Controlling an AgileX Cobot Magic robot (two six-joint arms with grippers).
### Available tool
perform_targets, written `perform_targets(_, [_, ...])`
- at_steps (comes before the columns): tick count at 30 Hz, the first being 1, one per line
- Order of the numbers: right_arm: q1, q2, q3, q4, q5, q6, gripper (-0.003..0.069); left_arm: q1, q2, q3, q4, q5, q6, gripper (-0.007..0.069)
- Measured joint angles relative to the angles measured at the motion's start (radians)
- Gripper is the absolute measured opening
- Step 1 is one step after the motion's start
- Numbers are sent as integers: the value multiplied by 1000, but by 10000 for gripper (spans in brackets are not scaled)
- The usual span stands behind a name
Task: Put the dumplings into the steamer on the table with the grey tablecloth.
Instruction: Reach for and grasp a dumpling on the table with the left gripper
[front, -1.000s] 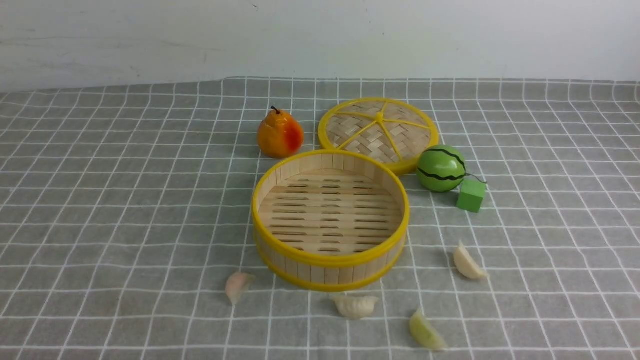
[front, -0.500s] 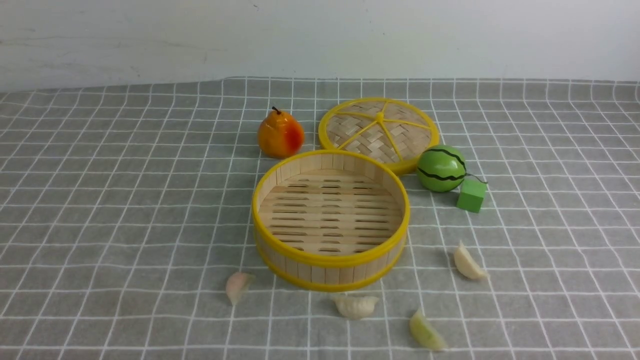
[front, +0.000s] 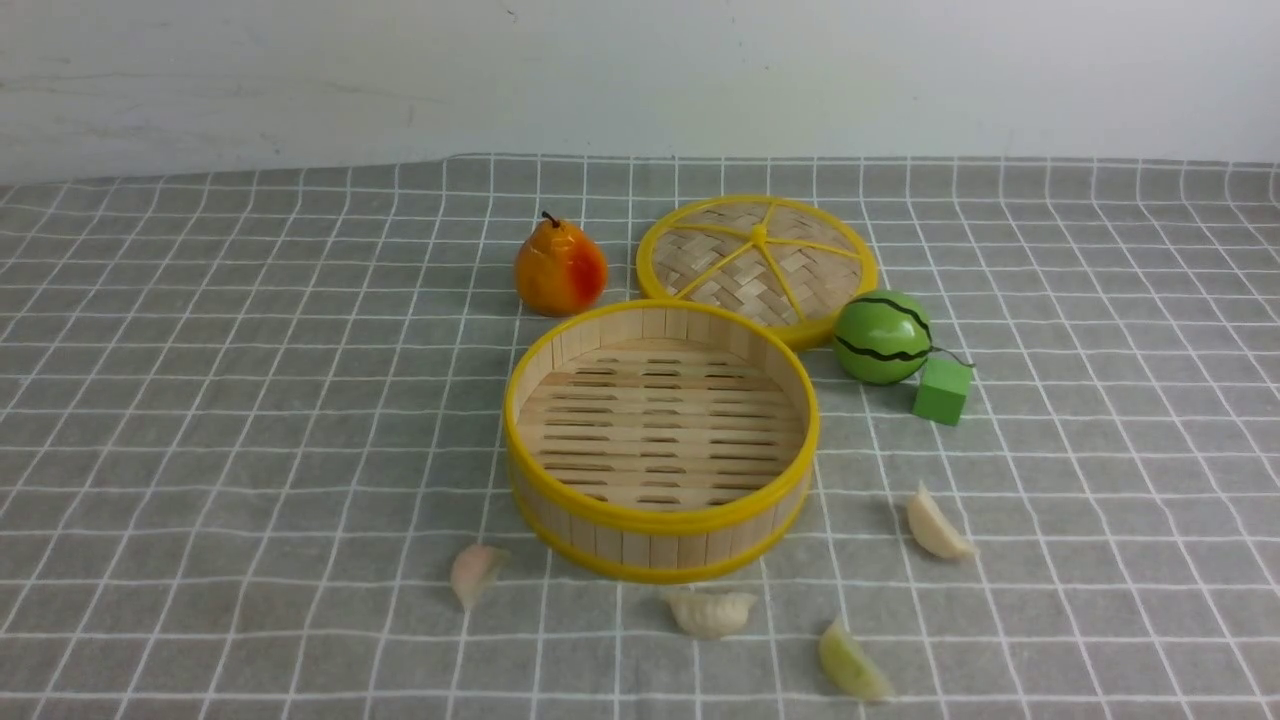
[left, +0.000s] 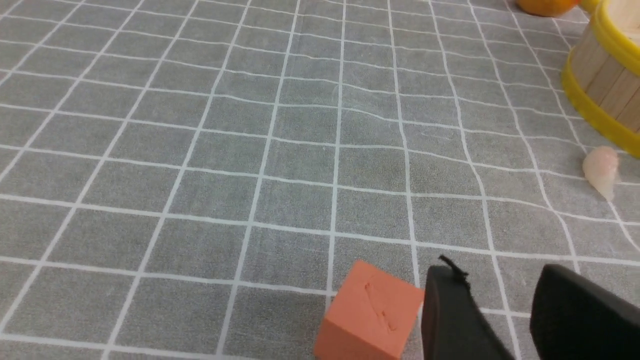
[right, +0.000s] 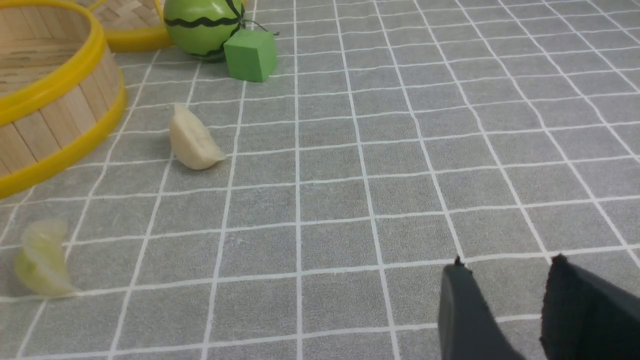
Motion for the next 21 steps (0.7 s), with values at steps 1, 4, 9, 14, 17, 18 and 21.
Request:
perform_targets(1, [0, 0, 0, 2, 0, 0, 239, 0, 0, 0, -13, -3, 0, 237])
perform_targets(4, [0, 0, 0, 15, 0, 0, 239, 0, 0, 0, -33, -26, 0, 237])
perform_targets(9, [0, 0, 0, 70, 0, 0, 239, 0, 0, 0, -60, -68, -4, 237])
perform_targets(14, [0, 0, 0, 332, 14, 58, 239, 0, 0, 0, -320, -73, -156, 237])
perform_targets(17, [0, 0, 3, 608, 44, 169, 239, 0, 0, 0, -589, -80, -352, 237])
perform_targets(18, [0, 0, 6, 696, 53, 198, 239, 0, 0, 0, -681, -86, -407, 237])
perform_targets(21, [0, 0, 8, 828, 60, 218, 239, 0, 0, 0, -818, -98, -468, 237])
